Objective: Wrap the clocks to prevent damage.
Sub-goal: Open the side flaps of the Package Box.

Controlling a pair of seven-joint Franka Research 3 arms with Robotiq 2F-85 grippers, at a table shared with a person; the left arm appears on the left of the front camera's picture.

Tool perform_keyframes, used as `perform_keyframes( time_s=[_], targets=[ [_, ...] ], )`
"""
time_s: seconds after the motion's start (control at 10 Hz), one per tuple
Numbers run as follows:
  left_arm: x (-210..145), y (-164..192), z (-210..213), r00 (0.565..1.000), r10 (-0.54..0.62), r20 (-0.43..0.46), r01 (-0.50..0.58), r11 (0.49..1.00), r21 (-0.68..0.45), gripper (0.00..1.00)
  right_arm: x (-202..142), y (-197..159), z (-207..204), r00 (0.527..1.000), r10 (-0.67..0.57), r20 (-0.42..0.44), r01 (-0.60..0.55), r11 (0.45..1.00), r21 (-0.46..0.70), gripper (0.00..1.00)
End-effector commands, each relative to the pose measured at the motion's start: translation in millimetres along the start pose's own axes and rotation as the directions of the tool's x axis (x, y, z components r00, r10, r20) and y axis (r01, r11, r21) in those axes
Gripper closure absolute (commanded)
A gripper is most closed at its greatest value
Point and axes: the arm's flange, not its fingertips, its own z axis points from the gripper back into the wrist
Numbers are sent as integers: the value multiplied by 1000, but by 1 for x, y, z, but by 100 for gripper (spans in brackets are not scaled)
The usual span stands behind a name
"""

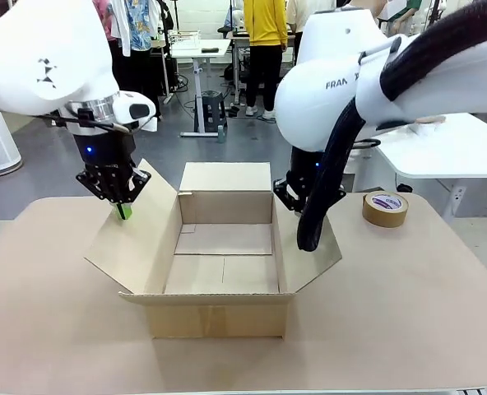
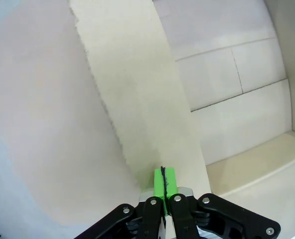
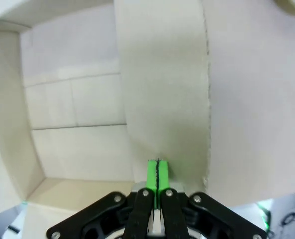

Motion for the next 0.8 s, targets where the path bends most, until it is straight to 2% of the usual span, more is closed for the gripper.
perform_keyframes(
  time_s=[0.0, 0.2, 0.3, 0.5, 0.7],
  targets=[
    [6, 3, -16, 999, 26, 31, -25, 1000, -18, 100, -5, -4, -12, 996, -55, 66, 57, 998, -40, 99],
    [12, 7, -33, 996, 51, 75, -54, 998, 40, 100, -2, -16, -26, 985, -110, 135, 129, 982, -139, 99],
    [15, 10, -39, 996, 62, 71, -66, 996, 63, 100, 0, -21, -35, 984, -124, 129, 144, 977, -160, 99],
    [20, 16, -54, 991, 95, 93, -108, 984, 139, 100, 4, -28, -60, 986, -127, 104, 143, 975, -171, 99],
    [23, 19, -73, 993, 103, 64, -112, 982, 151, 100, 5, -26, -87, 994, -66, 82, 75, 991, -108, 99]
  ],
)
